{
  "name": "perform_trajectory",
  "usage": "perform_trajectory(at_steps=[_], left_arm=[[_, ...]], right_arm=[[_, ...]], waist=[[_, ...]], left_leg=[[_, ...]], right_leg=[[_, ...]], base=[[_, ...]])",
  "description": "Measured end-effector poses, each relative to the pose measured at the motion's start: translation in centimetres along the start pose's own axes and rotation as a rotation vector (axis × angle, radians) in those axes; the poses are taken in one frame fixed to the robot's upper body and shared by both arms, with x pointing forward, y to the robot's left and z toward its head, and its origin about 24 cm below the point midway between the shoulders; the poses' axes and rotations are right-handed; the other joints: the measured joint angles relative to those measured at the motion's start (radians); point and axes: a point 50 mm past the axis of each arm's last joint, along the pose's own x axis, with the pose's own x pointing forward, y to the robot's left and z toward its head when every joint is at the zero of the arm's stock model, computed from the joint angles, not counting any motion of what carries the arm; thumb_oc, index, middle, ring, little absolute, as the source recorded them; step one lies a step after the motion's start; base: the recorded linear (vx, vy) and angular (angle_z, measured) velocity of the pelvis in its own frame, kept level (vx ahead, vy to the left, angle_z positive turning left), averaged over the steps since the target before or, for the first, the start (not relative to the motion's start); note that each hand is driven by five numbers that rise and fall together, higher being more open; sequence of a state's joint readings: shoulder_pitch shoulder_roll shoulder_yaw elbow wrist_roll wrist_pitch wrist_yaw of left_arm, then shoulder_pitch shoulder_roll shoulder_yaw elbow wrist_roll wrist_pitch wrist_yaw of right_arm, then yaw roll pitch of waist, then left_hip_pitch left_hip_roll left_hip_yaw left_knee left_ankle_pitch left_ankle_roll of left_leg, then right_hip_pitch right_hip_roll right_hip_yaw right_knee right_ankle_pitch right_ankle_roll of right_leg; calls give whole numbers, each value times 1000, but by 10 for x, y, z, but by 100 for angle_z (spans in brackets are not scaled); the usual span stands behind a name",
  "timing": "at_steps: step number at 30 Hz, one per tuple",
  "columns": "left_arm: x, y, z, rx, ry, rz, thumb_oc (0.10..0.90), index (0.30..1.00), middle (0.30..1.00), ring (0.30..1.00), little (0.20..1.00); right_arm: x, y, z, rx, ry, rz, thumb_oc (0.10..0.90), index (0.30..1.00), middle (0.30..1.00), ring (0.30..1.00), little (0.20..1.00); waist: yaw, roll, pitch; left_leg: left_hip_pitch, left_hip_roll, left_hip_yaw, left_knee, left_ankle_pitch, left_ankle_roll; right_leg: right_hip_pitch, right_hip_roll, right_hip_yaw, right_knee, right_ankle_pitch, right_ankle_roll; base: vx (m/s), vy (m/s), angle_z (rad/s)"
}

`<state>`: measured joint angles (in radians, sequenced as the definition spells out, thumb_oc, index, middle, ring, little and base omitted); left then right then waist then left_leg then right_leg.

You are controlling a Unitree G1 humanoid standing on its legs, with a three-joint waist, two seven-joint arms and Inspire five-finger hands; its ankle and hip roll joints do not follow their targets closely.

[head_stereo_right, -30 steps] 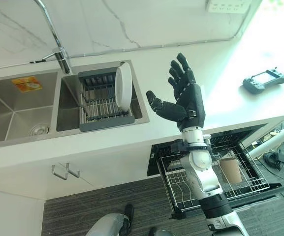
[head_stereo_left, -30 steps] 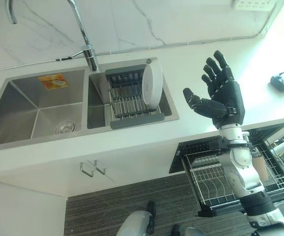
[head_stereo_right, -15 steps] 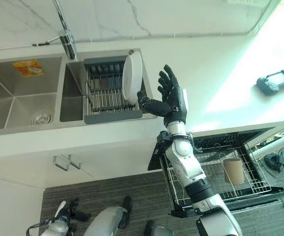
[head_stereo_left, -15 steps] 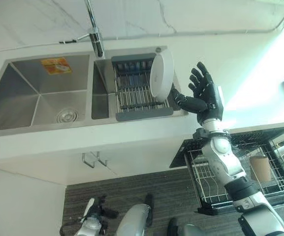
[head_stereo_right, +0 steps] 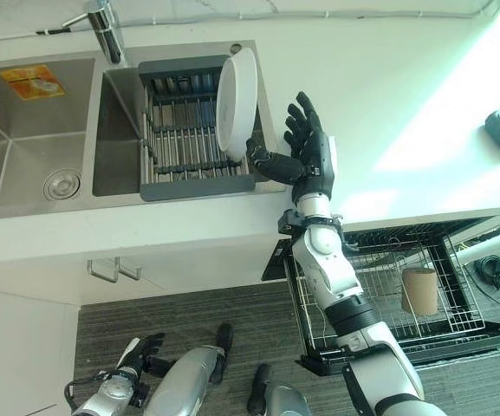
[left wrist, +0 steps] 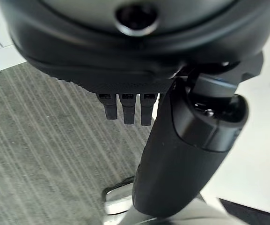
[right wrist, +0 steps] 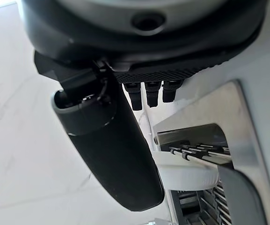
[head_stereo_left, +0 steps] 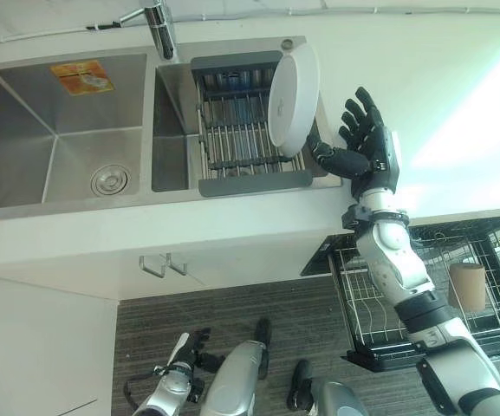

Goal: Place the dishes in the dishwasher.

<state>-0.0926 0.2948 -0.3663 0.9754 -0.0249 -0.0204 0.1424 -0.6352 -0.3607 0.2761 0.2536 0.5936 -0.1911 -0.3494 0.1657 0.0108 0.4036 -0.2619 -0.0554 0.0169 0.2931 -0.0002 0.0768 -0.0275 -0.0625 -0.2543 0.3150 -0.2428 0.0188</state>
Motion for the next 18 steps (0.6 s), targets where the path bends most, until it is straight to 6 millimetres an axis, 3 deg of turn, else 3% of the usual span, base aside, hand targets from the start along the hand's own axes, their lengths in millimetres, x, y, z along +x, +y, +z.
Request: perform_trajectory(at_steps=[13, 18], left_arm=[[-7, -14, -26, 255, 73, -105, 800, 900, 900, 900, 900], [-7, -13, -25, 269, 67, -118, 800, 900, 900, 900, 900]], right_arm=[[14, 12, 20, 13, -69, 6, 800, 900, 900, 900, 900], [14, 12, 20, 15, -66, 4, 800, 900, 900, 900, 900]], waist=[[24, -10, 6], [30, -16, 9]], left_leg=[[-7, -4, -15, 4, -4, -6], [-15, -4, -20, 8, -5, -5]], right_leg=[[1, 0, -9, -2, 2, 1], [-2, 1, -13, -4, 2, 1]], base=[[-2, -5, 3], [0, 0, 0]])
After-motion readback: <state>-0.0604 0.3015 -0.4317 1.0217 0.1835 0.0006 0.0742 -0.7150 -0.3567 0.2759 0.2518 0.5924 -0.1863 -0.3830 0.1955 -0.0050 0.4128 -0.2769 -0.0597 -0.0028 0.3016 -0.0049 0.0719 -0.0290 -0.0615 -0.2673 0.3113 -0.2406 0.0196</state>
